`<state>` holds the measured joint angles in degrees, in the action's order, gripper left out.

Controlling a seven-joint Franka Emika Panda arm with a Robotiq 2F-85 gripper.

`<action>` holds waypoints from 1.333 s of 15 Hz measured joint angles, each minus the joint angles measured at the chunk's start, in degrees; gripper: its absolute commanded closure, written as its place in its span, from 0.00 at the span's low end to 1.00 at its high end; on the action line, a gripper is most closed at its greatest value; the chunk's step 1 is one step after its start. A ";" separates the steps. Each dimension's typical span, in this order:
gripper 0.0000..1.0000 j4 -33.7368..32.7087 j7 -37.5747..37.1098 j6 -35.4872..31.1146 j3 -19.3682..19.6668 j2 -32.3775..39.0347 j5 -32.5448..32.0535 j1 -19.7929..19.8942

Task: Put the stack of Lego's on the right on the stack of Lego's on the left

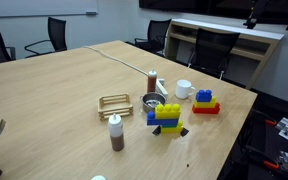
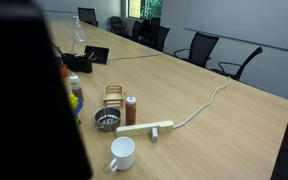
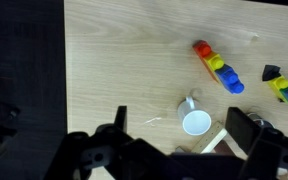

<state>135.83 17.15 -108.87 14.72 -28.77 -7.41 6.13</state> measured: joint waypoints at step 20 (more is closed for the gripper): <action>0.00 7.70 -1.14 -8.82 -7.32 5.50 4.39 -6.50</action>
<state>143.53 16.01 -117.68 7.40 -23.27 -3.02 -0.37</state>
